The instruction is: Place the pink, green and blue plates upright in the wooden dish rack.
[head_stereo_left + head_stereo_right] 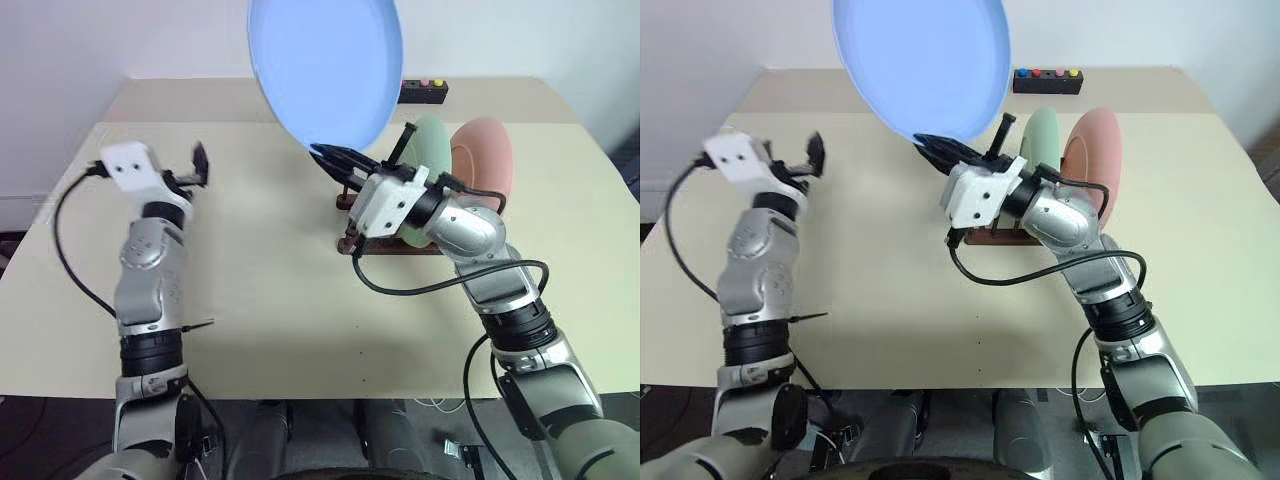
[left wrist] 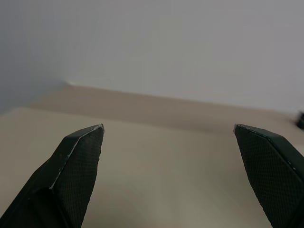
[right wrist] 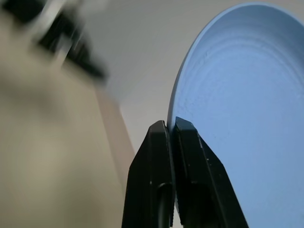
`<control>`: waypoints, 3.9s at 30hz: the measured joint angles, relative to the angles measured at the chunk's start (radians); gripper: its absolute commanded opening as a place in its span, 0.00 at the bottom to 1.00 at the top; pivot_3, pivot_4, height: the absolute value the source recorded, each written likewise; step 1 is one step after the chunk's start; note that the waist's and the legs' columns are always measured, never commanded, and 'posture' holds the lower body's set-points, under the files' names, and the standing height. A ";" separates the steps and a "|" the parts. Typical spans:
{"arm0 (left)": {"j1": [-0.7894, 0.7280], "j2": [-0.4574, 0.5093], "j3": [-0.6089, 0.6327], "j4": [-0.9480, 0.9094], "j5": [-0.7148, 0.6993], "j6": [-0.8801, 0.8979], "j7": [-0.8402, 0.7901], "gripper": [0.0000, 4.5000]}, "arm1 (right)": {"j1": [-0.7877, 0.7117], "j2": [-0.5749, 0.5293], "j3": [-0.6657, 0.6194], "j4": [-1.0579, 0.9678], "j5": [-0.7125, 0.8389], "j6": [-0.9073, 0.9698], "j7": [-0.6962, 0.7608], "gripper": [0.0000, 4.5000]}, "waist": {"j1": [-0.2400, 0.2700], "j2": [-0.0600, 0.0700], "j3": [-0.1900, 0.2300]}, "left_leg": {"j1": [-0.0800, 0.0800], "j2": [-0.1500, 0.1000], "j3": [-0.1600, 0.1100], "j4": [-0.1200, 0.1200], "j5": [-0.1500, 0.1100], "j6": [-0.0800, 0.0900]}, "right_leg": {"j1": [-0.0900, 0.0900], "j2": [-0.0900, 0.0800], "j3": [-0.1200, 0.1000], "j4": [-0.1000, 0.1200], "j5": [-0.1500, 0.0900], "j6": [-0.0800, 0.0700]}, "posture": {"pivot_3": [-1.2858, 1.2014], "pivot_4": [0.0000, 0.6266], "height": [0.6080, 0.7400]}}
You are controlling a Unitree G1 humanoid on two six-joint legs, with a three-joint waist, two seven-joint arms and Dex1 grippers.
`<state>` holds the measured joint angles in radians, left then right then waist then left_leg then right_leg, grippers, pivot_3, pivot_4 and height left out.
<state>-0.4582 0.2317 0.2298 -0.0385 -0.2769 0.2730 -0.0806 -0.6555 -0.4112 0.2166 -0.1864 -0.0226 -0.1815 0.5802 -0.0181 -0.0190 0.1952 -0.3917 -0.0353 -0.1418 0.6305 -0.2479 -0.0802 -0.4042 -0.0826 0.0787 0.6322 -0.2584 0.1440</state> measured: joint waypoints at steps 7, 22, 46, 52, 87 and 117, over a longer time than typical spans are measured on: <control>0.097 -0.016 -0.108 0.002 0.013 -0.033 -0.129 1.00 | 0.093 0.039 -0.064 -0.137 0.352 0.317 0.061 0.00 | 0.000 0.000 0.000 | 0.000 0.000 0.000 0.000 0.000 0.000 | 0.000 0.000 0.000 0.000 0.000 0.000 | 0.52 0.24 1.00; 0.182 -0.009 -0.244 0.019 0.114 -0.132 -0.244 1.00 | 0.225 0.091 -0.173 -0.226 0.646 0.561 0.012 0.00 | 0.001 0.001 0.000 | 0.000 0.000 0.000 0.000 0.000 0.000 | 0.000 0.000 0.000 0.000 0.000 0.000 | 0.52 0.24 1.00; 0.188 -0.026 -0.249 0.016 0.113 -0.133 -0.285 1.00 | 0.260 0.104 -0.256 -0.169 0.783 0.660 -0.006 0.00 | 0.001 0.001 0.000 | 0.000 0.000 0.000 0.000 0.000 0.000 | 0.000 0.000 0.000 0.000 0.000 0.000 | 0.52 0.24 1.00; 0.188 -0.026 -0.249 0.016 0.114 -0.133 -0.286 1.00 | 0.260 0.114 -0.263 -0.163 0.791 0.669 -0.017 0.00 | 0.001 0.001 0.000 | 0.000 0.000 0.000 0.000 0.000 0.000 | 0.000 0.000 0.000 0.000 0.000 0.000 | 0.52 0.24 1.00; 0.211 -0.016 -0.252 -0.024 0.069 -0.144 -0.370 1.00 | 0.222 0.011 -0.254 -0.176 0.590 0.621 -0.010 0.85 | 0.001 0.001 0.000 | 0.000 0.000 0.000 0.000 0.000 0.000 | 0.000 0.000 0.000 0.000 0.000 0.000 | 0.52 0.24 1.00; 0.243 0.132 -0.180 -0.063 0.023 -0.122 -0.464 1.00 | 0.446 -0.366 -0.678 -0.249 0.654 0.597 0.197 0.85 | 0.007 0.001 0.000 | 0.000 0.000 0.001 0.000 -0.001 0.001 | 0.002 0.000 0.000 -0.002 0.000 0.000 | 0.52 0.24 1.00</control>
<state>-0.2156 0.3632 0.0500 -0.1018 -0.2536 0.1514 -0.5443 -0.2092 -0.7774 -0.4610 -0.4359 0.6311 0.4150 0.7775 -0.0116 -0.0179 0.1950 -0.3914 -0.0352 -0.1406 0.6305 -0.2486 -0.0789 -0.4025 -0.0828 0.0788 0.6305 -0.2587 0.1439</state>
